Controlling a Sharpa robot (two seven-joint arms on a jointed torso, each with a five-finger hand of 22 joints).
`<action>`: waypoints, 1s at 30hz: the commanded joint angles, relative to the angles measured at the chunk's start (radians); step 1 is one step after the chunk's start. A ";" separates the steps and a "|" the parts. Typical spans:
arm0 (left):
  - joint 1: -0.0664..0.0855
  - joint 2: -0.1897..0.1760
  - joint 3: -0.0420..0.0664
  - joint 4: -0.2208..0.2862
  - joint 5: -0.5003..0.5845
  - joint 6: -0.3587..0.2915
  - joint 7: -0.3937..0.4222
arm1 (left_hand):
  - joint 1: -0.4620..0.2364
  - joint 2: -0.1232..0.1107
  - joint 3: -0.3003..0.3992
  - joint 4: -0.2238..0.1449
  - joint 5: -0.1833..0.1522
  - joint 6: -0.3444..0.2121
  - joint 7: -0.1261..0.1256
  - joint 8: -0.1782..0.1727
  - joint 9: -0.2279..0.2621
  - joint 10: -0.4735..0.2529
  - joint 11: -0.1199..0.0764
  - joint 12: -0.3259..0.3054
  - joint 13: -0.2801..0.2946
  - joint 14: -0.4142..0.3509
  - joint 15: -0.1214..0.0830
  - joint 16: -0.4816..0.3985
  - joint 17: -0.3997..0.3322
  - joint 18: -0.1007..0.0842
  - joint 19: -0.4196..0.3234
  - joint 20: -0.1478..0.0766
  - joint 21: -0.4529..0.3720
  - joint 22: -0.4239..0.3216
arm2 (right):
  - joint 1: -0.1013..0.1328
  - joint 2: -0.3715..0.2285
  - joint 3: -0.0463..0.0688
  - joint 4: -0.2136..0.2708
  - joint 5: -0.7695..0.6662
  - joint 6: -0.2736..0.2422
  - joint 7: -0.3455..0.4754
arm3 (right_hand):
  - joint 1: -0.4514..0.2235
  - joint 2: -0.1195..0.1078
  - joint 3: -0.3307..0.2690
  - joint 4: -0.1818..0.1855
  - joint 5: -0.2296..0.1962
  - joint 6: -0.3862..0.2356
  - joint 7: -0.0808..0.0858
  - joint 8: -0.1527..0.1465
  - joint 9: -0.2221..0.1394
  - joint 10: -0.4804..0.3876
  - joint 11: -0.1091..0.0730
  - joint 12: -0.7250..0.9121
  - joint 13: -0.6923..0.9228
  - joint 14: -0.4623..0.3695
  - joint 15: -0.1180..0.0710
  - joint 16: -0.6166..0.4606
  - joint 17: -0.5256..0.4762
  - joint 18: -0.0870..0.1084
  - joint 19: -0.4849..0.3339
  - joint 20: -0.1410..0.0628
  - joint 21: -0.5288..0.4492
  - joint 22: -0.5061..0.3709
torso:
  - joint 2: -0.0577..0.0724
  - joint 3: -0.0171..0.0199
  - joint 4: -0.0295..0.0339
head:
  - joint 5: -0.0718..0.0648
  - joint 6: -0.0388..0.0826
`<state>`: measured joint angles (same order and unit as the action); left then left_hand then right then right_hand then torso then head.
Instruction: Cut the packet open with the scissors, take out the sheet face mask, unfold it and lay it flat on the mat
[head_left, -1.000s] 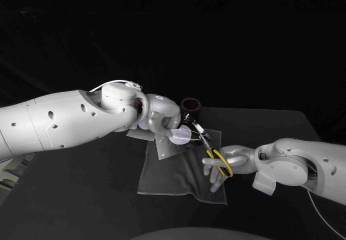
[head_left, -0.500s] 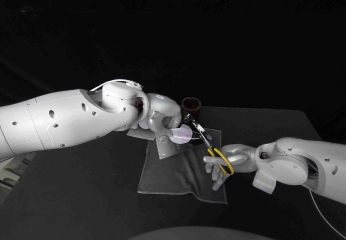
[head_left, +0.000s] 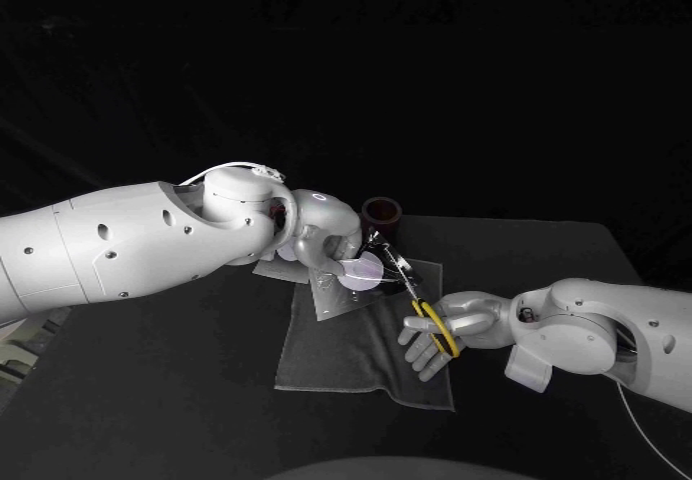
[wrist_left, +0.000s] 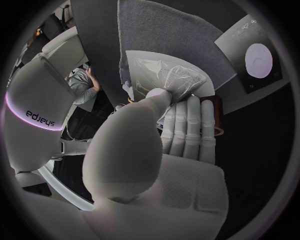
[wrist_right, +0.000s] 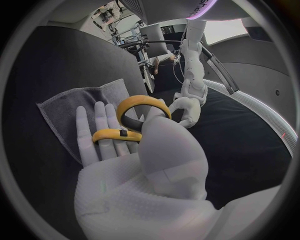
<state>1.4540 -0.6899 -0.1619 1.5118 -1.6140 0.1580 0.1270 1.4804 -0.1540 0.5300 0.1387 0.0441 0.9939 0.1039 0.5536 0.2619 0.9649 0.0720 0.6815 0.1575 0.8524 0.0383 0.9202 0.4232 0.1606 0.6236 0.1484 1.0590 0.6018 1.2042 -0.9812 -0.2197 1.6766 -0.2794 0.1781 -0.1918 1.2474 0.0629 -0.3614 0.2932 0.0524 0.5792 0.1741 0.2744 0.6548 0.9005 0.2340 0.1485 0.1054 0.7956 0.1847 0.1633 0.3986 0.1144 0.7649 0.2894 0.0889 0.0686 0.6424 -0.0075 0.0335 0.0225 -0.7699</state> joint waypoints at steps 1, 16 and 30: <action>0.000 0.001 0.000 0.004 -0.001 0.008 0.012 | 0.000 0.009 0.137 -0.133 0.004 0.005 -0.002 0.003 0.020 0.001 0.004 -0.004 0.001 -0.006 -0.004 -0.005 -0.001 0.020 -0.004 -0.003 0.002 0.001 | 0.001 -0.001 0.002 0.001 0.008 -0.007 0.039 | -0.019 -0.036 0.046 -0.001 -0.003 -0.017 0.122 0.010 -0.009 -0.012 0.004 0.003 -0.010 -0.039 0.024 -0.004 -0.015 0.036 -0.010 -0.002 -0.005 0.002 | 0.000 -0.0004 0.0005 | -0.001 0.002; 0.000 -0.001 0.000 0.020 -0.007 0.001 0.015 | 0.000 0.009 0.138 -0.134 0.004 0.005 -0.002 0.002 0.021 0.001 0.004 -0.005 0.001 -0.006 -0.004 -0.005 -0.001 0.020 -0.005 -0.003 0.002 0.000 | 0.001 0.012 0.002 -0.011 0.022 -0.008 0.043 | -0.058 -0.077 0.125 0.001 -0.003 -0.025 0.122 0.040 -0.027 -0.016 0.004 0.027 -0.025 -0.062 0.028 0.006 -0.040 0.031 -0.021 -0.001 -0.008 0.003 | 0.000 -0.0007 0.0015 | -0.002 0.004; 0.000 -0.009 0.000 0.011 -0.020 -0.013 0.018 | 0.000 0.008 0.138 -0.135 0.003 0.005 -0.002 0.002 0.023 0.001 0.004 -0.005 0.001 -0.007 -0.004 -0.005 -0.001 0.020 -0.005 -0.003 0.002 0.000 | 0.003 -0.011 0.001 -0.026 0.028 0.079 0.004 | -0.068 -0.080 0.137 0.001 -0.004 -0.012 0.120 0.059 -0.032 0.000 0.000 0.044 -0.027 -0.060 0.025 0.015 -0.047 0.033 -0.020 -0.002 -0.005 0.004 | -0.001 -0.0003 -0.0006 | 0.000 0.007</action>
<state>1.4540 -0.6981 -0.1619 1.5230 -1.6235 0.1529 0.1273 1.4806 -0.1539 0.5300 0.1387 0.0437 0.9946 0.1031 0.5515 0.2619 0.9648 0.0721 0.6815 0.1573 0.8485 0.0345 0.9203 0.4231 0.1605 0.6236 0.1484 1.0590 0.6015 1.2056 -0.9888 -0.2196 1.6528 -0.2658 0.2151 -0.1746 1.1872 -0.0164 -0.2301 0.2922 0.0524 0.5573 0.1679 0.3291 0.6246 0.8905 0.2347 0.1865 0.0796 0.7606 0.1907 0.1734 0.3526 0.1142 0.7497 0.2917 0.0863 0.0721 0.6422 -0.0081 0.0340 0.0225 -0.7637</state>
